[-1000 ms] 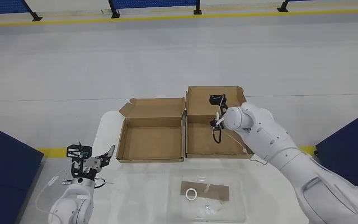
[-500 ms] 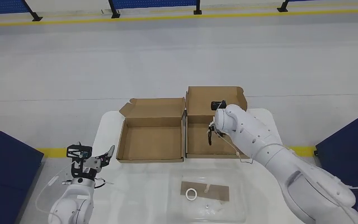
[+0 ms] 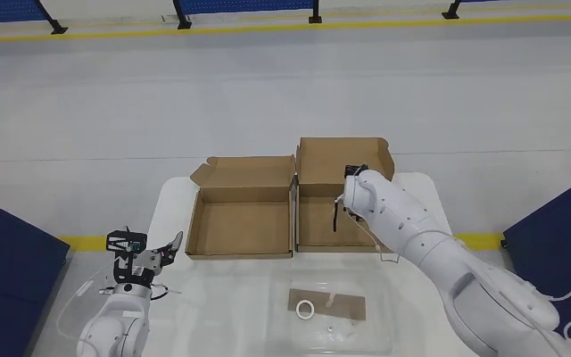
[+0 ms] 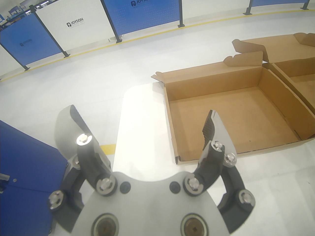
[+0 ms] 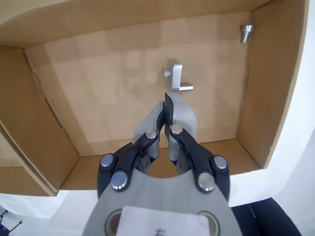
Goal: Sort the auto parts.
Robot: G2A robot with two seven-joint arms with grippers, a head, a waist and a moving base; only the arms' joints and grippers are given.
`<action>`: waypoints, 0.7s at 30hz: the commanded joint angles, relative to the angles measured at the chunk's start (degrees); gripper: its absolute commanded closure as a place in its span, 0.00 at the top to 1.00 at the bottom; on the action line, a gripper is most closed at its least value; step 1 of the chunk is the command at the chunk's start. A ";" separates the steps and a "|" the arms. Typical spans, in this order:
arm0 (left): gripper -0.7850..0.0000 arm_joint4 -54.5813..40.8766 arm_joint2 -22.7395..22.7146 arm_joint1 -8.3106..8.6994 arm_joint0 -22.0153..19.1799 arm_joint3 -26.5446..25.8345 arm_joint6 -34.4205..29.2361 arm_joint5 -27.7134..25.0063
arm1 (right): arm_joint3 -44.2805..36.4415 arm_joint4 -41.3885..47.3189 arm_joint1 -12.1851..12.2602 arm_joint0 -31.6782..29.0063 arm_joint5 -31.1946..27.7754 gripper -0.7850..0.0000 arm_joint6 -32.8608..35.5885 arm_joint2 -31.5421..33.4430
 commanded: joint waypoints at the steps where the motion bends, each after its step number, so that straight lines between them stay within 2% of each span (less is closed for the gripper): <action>1: 1.00 0.00 0.00 0.00 0.00 0.00 0.00 0.00 | 1.02 0.08 -0.60 0.15 -0.06 0.00 -0.24 -0.09; 8: 1.00 0.00 0.00 0.00 0.00 0.00 0.00 0.00 | 3.21 0.14 -2.04 0.93 -1.55 0.00 -1.69 0.50; 21: 1.00 0.00 0.00 0.00 0.00 0.00 0.00 0.00 | 5.63 -2.31 -3.19 0.82 -2.96 0.00 -0.56 1.03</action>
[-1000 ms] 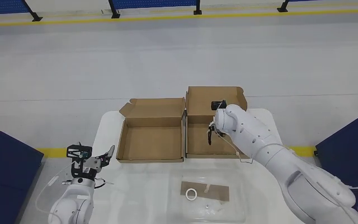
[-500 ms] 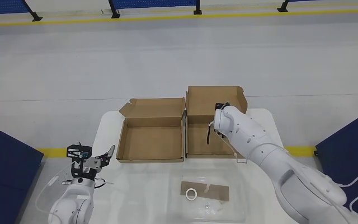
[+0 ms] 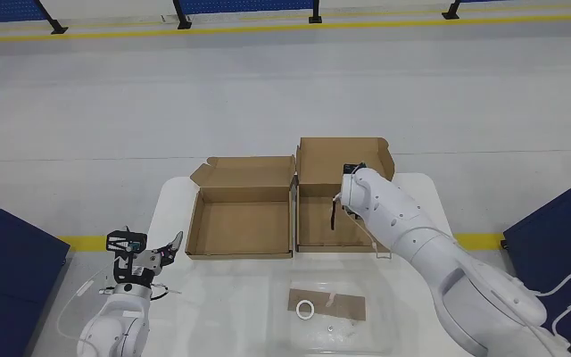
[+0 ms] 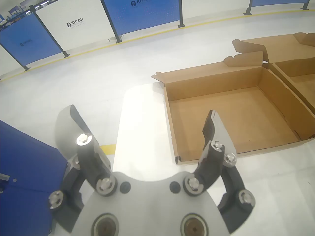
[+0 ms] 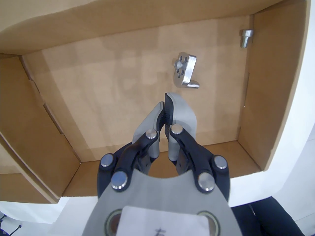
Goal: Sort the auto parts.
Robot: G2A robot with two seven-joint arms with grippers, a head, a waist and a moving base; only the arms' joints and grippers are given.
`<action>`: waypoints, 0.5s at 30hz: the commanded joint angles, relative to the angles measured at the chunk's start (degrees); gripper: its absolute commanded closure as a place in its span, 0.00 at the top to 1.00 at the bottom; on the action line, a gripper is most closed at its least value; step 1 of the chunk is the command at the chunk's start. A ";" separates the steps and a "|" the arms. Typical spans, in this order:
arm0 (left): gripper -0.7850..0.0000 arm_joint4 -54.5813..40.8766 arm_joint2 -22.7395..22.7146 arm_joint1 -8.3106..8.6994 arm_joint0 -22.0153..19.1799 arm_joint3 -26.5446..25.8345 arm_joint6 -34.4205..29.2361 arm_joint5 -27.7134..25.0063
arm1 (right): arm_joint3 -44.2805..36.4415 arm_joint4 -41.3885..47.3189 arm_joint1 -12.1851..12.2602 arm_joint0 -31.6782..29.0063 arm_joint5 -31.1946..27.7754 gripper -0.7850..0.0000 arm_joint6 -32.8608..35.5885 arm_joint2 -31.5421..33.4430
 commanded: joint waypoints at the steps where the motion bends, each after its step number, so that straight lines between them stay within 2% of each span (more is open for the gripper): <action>1: 1.00 0.00 0.00 0.00 0.00 0.00 0.00 0.00 | 0.39 -0.26 -0.17 -0.16 -0.12 0.00 -0.05 0.11; 15: 1.00 0.00 0.00 0.00 0.00 0.00 0.00 0.00 | 3.32 -2.25 -1.56 -0.66 -0.91 0.00 -0.13 0.86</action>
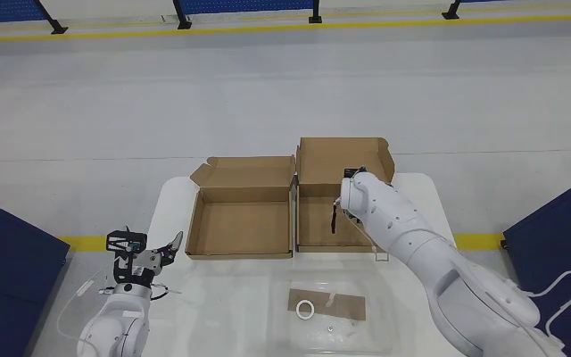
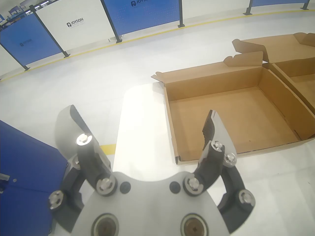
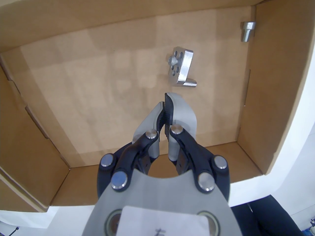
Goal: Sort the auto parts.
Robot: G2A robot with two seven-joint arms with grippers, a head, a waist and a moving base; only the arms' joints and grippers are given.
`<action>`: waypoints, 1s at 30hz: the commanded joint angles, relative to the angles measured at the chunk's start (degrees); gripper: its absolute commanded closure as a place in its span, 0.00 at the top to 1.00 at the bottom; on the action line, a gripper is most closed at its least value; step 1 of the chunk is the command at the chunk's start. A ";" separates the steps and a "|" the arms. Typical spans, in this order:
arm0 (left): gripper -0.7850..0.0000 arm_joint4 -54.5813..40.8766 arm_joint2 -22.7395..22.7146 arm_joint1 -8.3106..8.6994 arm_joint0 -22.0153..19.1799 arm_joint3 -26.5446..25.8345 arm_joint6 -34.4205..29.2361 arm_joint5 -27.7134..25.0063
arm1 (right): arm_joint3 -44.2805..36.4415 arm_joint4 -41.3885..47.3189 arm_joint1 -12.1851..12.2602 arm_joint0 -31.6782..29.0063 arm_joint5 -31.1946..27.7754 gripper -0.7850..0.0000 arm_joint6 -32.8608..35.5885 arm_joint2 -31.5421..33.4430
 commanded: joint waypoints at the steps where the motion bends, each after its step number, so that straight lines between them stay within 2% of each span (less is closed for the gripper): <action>1: 1.00 0.00 0.00 0.00 0.00 0.00 0.00 0.00 | 0.28 -0.32 -0.18 0.03 0.05 0.00 0.02 0.12; 2: 1.00 0.00 0.00 0.00 0.00 0.00 0.00 0.00 | 0.44 -0.49 -0.27 -0.01 0.03 0.00 0.00 0.17; 5: 1.00 0.00 0.00 0.00 0.00 0.00 0.00 0.00 | 0.82 -0.96 -0.51 -0.04 -0.10 0.18 0.11 0.36; 6: 1.00 0.00 0.00 0.00 0.00 0.00 0.00 0.00 | 0.94 -1.11 -0.58 -0.01 -0.21 0.41 0.27 0.43; 8: 1.00 0.00 0.00 0.00 0.00 0.00 0.00 0.00 | 0.99 -1.44 -0.68 0.11 -0.36 0.49 0.47 0.63; 10: 1.00 0.00 0.00 0.00 0.00 0.00 0.00 0.00 | 0.84 -1.96 -0.73 0.41 -0.43 1.00 0.83 0.83; 16: 1.00 0.00 0.00 0.00 0.00 0.00 0.00 0.00 | -1.41 -2.70 -0.23 1.40 -2.38 1.00 3.61 2.19; 25: 1.00 0.00 0.00 0.00 0.00 0.00 0.00 0.00 | -1.74 -2.72 -0.21 1.39 -2.86 1.00 3.14 2.26; 27: 1.00 0.00 0.00 0.00 0.00 0.00 0.00 0.00 | -2.28 -2.04 0.17 1.23 -5.65 1.00 2.14 3.32; 30: 1.00 0.00 0.00 0.00 0.00 0.00 0.00 0.00 | -3.13 -0.90 1.45 1.73 -12.12 1.00 4.53 5.61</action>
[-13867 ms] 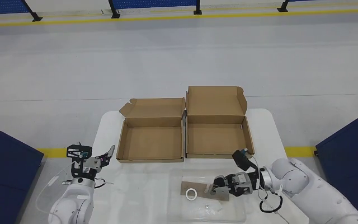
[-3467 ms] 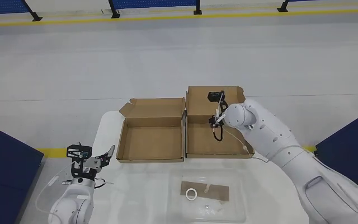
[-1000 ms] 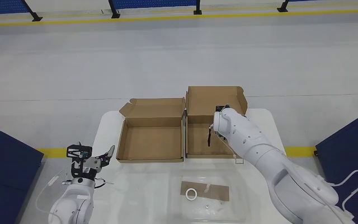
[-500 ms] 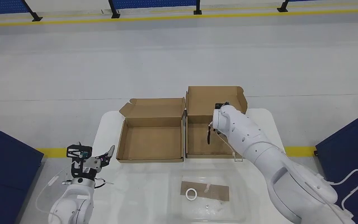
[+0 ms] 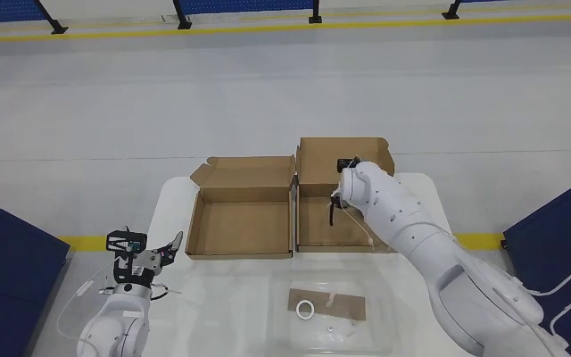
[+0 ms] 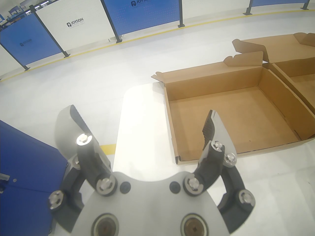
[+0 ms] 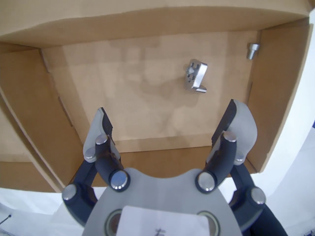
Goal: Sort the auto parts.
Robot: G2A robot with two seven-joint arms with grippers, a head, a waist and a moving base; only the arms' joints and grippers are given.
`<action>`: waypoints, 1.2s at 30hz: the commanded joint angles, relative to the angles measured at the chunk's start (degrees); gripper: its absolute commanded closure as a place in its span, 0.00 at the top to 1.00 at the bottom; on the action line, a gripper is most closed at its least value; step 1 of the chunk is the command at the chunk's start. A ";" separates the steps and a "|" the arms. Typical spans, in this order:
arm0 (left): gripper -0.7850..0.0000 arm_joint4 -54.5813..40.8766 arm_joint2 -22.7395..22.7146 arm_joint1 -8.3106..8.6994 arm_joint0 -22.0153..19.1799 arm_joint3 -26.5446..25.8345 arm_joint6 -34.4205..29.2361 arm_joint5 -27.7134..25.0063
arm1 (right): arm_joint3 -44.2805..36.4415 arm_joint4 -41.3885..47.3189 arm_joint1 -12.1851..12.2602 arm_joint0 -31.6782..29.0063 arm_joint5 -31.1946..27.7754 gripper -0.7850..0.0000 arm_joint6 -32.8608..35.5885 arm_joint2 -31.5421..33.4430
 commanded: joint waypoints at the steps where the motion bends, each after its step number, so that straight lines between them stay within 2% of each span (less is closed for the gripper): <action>1: 1.00 0.00 0.00 0.00 0.00 0.00 0.00 0.00 | -0.92 -0.41 1.02 0.38 -4.90 1.00 2.27 1.20; 6: 1.00 0.00 0.00 0.00 0.00 0.00 0.00 0.00 | -6.25 -1.83 4.40 -0.08 -14.42 1.00 9.15 5.02; 17: 1.00 0.00 0.00 0.00 0.00 0.00 0.00 0.00 | -7.48 -1.27 4.63 -0.27 -15.54 1.00 9.29 5.58; 22: 1.00 0.00 0.00 0.00 0.00 0.00 0.00 0.00 | -15.83 3.01 7.04 -1.94 -28.22 1.00 12.18 10.90; 24: 1.00 0.00 0.00 0.00 0.00 0.00 0.00 0.00 | -20.07 4.57 8.47 -3.03 -31.44 1.00 15.35 13.97; 29: 1.00 0.00 0.00 0.00 0.00 0.00 0.00 0.00 | -34.02 10.29 12.10 -8.66 -40.51 1.00 28.23 21.09; 36: 1.00 0.00 0.00 0.00 0.00 0.00 0.00 0.00 | -34.02 10.29 12.10 -8.66 -40.51 1.00 28.23 21.09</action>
